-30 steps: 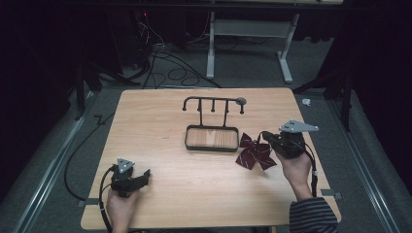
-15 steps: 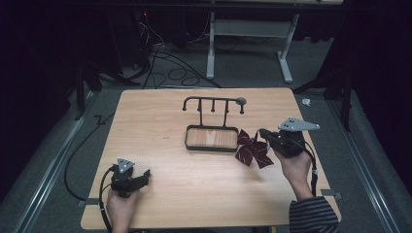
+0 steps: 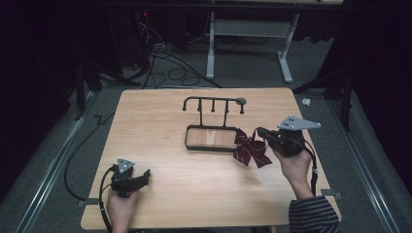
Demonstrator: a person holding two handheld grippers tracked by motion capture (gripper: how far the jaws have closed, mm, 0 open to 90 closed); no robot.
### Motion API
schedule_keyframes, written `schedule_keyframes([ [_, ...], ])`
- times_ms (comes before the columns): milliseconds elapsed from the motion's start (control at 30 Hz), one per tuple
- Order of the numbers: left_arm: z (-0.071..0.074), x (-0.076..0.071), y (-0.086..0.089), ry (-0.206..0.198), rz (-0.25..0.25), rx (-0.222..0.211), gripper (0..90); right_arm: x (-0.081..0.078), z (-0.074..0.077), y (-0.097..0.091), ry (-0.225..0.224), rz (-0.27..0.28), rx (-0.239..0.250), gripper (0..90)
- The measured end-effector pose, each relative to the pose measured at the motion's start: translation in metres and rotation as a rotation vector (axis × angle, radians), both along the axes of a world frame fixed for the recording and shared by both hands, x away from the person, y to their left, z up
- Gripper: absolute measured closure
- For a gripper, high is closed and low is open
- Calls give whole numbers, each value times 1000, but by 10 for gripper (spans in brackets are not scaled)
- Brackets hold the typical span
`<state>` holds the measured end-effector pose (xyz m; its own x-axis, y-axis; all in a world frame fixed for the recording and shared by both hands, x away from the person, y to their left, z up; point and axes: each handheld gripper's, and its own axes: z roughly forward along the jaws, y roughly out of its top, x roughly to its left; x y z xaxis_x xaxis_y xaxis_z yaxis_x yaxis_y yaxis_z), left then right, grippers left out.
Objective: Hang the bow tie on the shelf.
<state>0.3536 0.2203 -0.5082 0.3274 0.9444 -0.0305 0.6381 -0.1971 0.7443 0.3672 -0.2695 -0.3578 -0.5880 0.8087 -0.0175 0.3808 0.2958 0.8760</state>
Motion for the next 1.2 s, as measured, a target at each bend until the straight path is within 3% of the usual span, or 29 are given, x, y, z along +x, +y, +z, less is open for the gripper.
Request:
schedule_keyframes([
  [1200,0,0,0,0,0,0,278,11,21,22,-15,88,23,900],
])
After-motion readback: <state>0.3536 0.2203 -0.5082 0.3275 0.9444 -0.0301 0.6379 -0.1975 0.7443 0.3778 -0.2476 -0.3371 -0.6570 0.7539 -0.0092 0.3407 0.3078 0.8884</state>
